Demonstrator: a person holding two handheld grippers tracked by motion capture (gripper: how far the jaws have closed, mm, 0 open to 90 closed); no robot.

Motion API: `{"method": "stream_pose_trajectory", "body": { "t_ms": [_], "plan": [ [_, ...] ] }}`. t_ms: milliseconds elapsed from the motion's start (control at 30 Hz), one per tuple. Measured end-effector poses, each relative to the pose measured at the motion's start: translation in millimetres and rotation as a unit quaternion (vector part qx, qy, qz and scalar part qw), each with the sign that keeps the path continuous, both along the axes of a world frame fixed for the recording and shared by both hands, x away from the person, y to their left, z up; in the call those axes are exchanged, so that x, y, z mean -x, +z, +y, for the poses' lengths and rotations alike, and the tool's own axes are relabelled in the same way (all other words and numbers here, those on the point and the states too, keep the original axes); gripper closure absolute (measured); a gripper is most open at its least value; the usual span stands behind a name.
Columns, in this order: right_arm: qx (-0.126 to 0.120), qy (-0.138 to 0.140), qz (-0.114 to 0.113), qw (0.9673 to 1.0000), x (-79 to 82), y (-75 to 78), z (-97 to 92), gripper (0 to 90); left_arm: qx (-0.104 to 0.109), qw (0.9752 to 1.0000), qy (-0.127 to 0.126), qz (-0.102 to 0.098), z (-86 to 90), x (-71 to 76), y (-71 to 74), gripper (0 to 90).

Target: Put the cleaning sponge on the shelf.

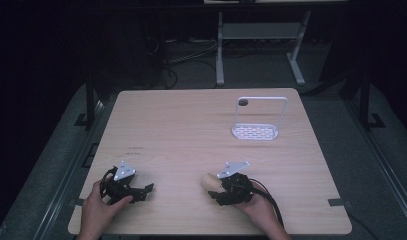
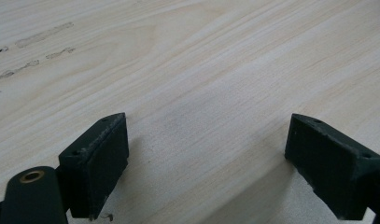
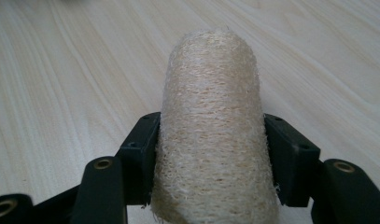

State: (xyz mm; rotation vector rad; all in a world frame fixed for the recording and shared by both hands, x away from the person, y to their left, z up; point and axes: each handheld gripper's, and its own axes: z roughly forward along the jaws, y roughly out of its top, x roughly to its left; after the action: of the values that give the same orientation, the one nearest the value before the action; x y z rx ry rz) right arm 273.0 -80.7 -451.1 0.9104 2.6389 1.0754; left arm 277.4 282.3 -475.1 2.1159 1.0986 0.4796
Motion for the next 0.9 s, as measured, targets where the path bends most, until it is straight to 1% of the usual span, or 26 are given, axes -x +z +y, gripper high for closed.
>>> {"method": "stream_pose_trajectory", "body": {
  "t_ms": [467,900],
  "plan": [
    [-0.001,-0.011,-0.004,0.9999,-5.1,6.3,-12.0,41.5,0.000,1.0000,0.000,-0.001,0.0,0.0,-0.1,13.0],
    [-0.003,-0.030,-0.011,0.9995,-11.1,11.7,-26.9,41.6,0.000,1.0000,0.000,0.000,0.0,0.0,0.0,12.9]
  ]
}}
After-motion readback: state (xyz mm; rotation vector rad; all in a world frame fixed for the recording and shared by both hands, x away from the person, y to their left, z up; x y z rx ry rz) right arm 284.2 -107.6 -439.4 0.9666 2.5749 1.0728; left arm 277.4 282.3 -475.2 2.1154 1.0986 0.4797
